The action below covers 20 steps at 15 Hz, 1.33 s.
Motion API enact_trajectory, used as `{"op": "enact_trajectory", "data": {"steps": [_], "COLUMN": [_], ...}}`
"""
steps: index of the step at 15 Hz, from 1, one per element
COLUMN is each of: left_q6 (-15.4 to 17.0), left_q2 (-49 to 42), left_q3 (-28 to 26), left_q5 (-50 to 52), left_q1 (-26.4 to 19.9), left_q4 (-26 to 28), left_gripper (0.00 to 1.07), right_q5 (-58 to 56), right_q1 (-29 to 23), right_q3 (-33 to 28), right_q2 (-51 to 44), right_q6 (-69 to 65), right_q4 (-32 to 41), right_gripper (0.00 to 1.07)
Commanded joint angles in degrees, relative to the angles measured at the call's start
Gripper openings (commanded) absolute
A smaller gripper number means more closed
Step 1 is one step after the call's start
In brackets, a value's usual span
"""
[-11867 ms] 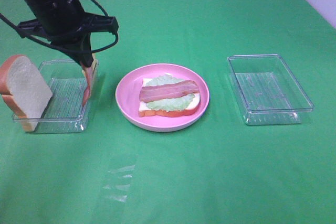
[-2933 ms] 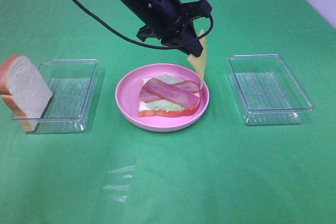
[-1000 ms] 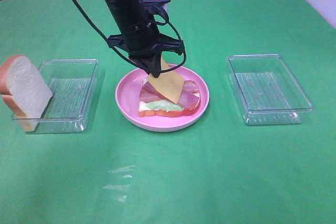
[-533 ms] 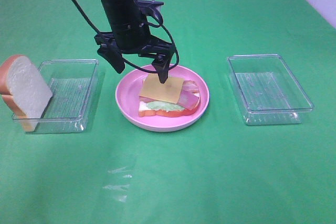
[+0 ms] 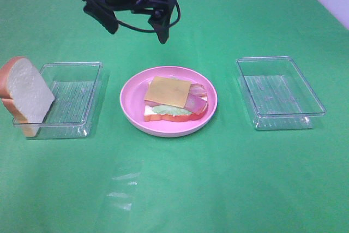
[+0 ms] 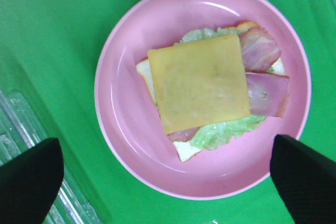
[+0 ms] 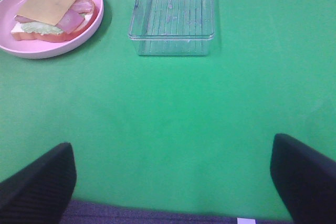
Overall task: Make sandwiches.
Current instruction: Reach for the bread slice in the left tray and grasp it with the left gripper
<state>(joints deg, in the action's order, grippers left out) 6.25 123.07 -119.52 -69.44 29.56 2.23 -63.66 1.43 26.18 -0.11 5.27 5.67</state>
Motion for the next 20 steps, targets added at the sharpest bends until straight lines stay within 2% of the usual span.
{"op": "enact_trajectory", "data": {"steps": [1, 3, 6, 9, 11, 14, 20], "left_q6": [1.0, 1.0, -0.8, -3.2, -4.8, -5.4, -5.3], "left_q2": [-8.0, -16.7, -23.5, -24.6, -23.3, -20.9, -12.1], "left_q3": [5.2, 12.3, 20.8, 26.1, 29.1, 29.1, 29.1], "left_q5": [-6.0, -6.0, -6.0, -6.0, -5.9, -5.7, -5.8], "left_q1": [-2.1, -9.0, -19.4, -25.3, -27.0, -27.0, -27.0], "left_q4": [-2.2, -2.2, -2.2, -0.3, 0.9, 2.7, 2.6], "left_gripper": [1.00, 1.00, 0.99, 0.98, 0.98, 0.98, 0.98], "right_q5": [0.2, 0.2, 0.2, 0.2, 0.2, 0.2, 0.2], "right_q1": [0.1, 0.1, 0.1, 0.1, 0.1, 0.1, 0.1], "right_q3": [-0.2, -0.2, -0.2, -0.2, -0.2, -0.2, -0.2], "right_q2": [-1.8, -1.7, -1.7, -1.7, -1.7, -1.7, -1.7], "right_q6": [0.0, 0.0, 0.0, 0.0, 0.0, 0.0, 0.0], "right_q4": [0.2, 0.3, 0.3, 0.3, 0.3, 0.3, 0.3], "right_gripper": [0.97, 0.97, 0.97, 0.97, 0.97, 0.97, 0.97]}}
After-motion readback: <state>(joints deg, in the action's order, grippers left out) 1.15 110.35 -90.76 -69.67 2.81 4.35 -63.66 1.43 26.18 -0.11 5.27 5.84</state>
